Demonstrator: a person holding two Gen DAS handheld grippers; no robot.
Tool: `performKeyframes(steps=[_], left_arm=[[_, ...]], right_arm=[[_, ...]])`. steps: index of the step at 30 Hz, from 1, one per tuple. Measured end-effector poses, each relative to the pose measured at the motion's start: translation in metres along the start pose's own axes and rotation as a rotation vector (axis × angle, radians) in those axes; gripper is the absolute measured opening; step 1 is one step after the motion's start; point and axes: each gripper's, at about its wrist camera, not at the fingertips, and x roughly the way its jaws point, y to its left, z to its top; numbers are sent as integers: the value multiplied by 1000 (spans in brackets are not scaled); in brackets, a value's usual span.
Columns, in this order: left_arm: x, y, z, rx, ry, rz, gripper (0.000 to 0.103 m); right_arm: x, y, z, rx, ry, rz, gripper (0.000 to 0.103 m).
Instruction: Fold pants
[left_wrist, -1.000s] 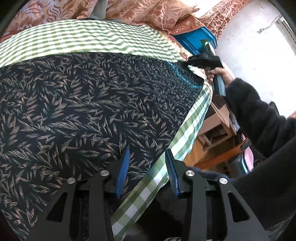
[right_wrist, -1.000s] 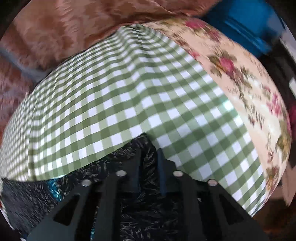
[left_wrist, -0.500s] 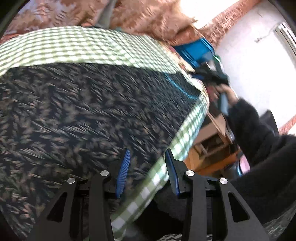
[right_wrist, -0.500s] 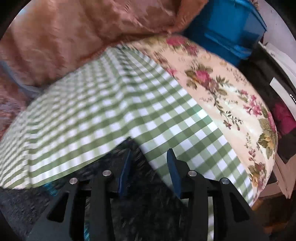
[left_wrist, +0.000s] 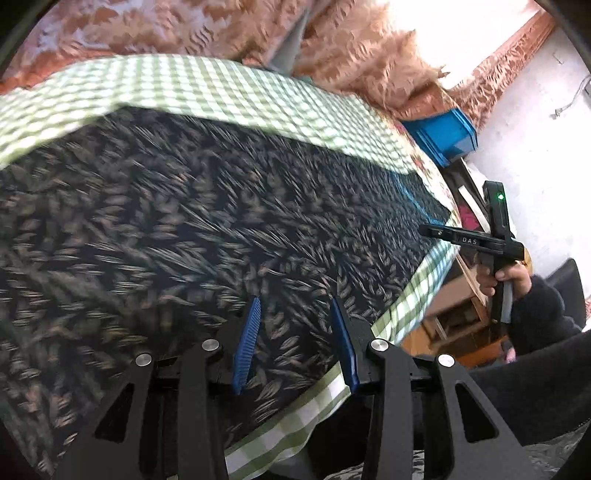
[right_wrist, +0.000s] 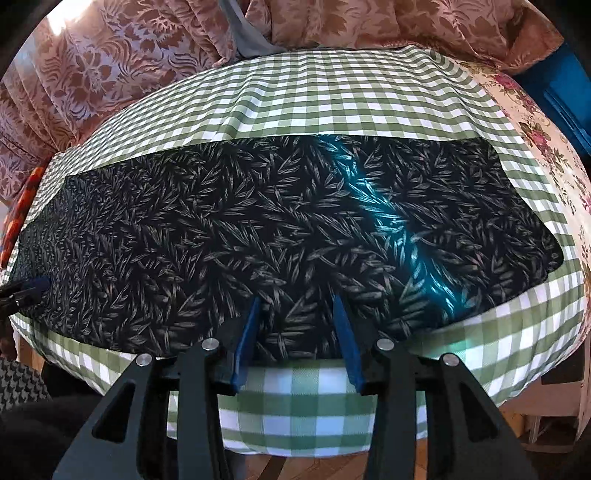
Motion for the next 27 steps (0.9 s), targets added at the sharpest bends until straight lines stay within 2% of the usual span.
performKeyframes(steps=[2, 7, 12, 15, 21, 26, 27], left_arm=[[-10, 5, 0, -18, -42, 34, 38], [-34, 35, 0, -115, -116, 141, 38], [-48, 53, 1, -145, -136, 202, 38], [-54, 60, -2, -137, -139, 230, 38], [-50, 63, -7, -127, -135, 234, 38], [-49, 69, -7, -140, -145, 207, 38], [-50, 69, -7, -143, -147, 204, 38]], right_arm=[[-4, 10, 12, -22, -17, -24, 42], [0, 78, 55, -131, -90, 157, 41], [36, 167, 101, -251, -85, 357, 39], [61, 225, 122, -322, -68, 417, 39], [105, 305, 154, -422, 15, 454, 40], [137, 337, 148, -513, 112, 437, 40], [139, 342, 147, -531, 117, 433, 30]])
